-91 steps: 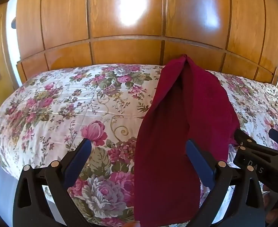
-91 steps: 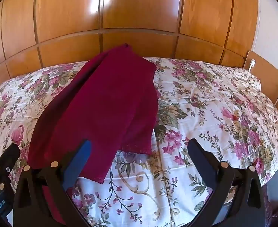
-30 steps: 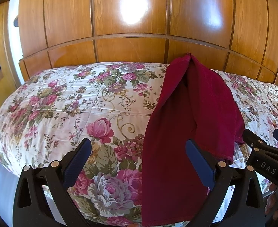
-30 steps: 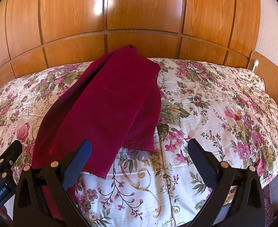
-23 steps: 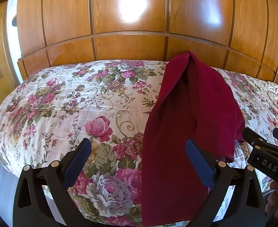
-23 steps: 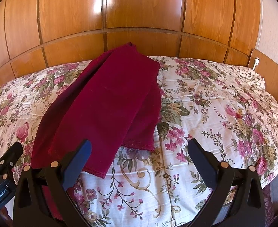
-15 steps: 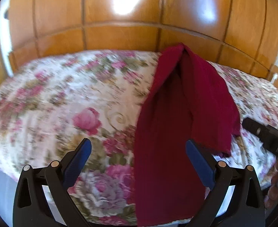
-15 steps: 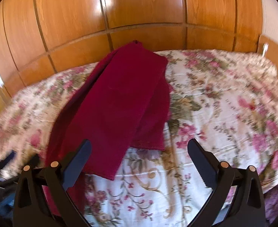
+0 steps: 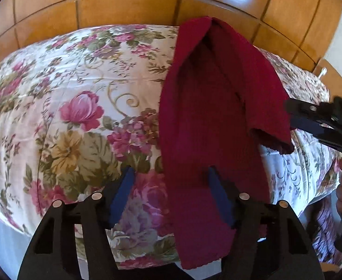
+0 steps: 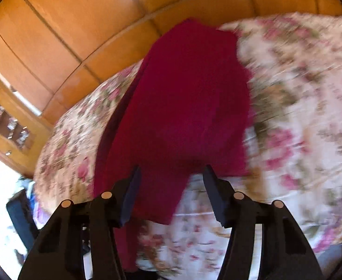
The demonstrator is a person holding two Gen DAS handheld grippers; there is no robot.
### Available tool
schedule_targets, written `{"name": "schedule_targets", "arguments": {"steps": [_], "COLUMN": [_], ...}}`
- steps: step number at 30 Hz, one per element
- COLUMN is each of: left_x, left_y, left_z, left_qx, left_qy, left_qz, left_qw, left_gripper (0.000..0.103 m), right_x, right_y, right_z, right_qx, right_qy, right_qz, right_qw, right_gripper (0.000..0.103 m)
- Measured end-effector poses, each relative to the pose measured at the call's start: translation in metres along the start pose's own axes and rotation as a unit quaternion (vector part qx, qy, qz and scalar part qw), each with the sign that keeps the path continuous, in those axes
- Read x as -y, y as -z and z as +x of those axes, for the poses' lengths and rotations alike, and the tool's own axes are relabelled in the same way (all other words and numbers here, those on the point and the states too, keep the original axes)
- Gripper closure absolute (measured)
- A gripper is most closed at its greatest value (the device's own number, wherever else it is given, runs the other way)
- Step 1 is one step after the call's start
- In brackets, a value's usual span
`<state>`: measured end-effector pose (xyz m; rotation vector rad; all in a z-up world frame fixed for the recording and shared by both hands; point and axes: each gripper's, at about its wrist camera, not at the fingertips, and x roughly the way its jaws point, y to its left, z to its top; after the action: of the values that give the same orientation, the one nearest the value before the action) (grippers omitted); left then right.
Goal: Fold small clothes
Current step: 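Grasp the sweater with both grippers and lift it off the bed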
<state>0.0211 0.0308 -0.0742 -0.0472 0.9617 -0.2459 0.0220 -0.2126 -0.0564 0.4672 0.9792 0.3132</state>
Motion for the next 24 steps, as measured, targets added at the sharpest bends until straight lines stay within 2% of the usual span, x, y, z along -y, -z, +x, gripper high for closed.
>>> {"name": "schedule_targets", "arguments": {"steps": [1, 2, 3, 4, 5, 6, 9, 11, 13, 16, 18, 21, 24], "left_x": [0.002, 0.005, 0.009, 0.011, 0.012, 0.011, -0.001, -0.014, -0.032, -0.065, -0.089, -0.116, -0.145], "left_y": [0.0, 0.0, 0.0, -0.001, -0.003, -0.008, -0.023, -0.036, -0.053, -0.081, -0.103, -0.135, -0.17], "left_z": [0.002, 0.005, 0.006, 0.005, 0.003, 0.0, -0.012, -0.025, -0.039, -0.055, -0.06, -0.062, -0.06], "left_qx": [0.001, 0.002, 0.006, 0.009, 0.009, 0.009, 0.027, 0.046, 0.068, 0.102, 0.117, 0.135, 0.145], "left_qy": [-0.003, -0.009, -0.011, -0.005, 0.004, 0.014, 0.04, 0.049, 0.038, 0.011, -0.015, -0.063, -0.103], "left_qz": [0.006, 0.016, 0.027, 0.033, 0.036, 0.031, 0.006, -0.011, -0.026, -0.054, -0.069, -0.069, -0.081], "left_qw": [1.0, 0.9998, 0.9996, 0.9994, 0.9993, 0.9994, 0.9988, 0.9977, 0.9966, 0.9933, 0.9906, 0.9865, 0.9807], "left_gripper": [0.043, 0.049, 0.063, 0.074, 0.095, 0.096, 0.097, 0.097, 0.097, 0.097, 0.097, 0.097, 0.097], "right_x": [-0.003, -0.007, -0.01, -0.015, -0.02, -0.024, -0.035, -0.032, -0.019, 0.008, 0.03, 0.07, 0.113], "right_y": [0.0, 0.001, 0.002, 0.003, 0.004, 0.003, -0.004, -0.012, -0.03, -0.053, -0.076, -0.115, -0.153], "right_z": [0.009, 0.019, 0.026, 0.029, 0.027, 0.022, -0.015, -0.044, -0.077, -0.113, -0.131, -0.142, -0.143], "right_qx": [-0.014, -0.029, -0.037, -0.041, -0.036, -0.027, 0.011, 0.049, 0.093, 0.148, 0.179, 0.199, 0.203], "right_qy": [-0.002, 0.017, 0.031, 0.043, 0.043, 0.044, 0.05, 0.07, 0.11, 0.176, 0.23, 0.302, 0.386], "right_qz": [-0.002, -0.015, -0.027, -0.04, -0.051, -0.064, -0.114, -0.138, -0.145, -0.137, -0.123, -0.101, -0.084], "right_qw": [1.0, 0.999, 0.998, 0.997, 0.997, 0.997, 0.992, 0.987, 0.979, 0.963, 0.949, 0.927, 0.896], "right_gripper": [0.04, 0.042, 0.058, 0.08, 0.086, 0.092, 0.094, 0.094, 0.094, 0.094, 0.094, 0.094, 0.094]}}
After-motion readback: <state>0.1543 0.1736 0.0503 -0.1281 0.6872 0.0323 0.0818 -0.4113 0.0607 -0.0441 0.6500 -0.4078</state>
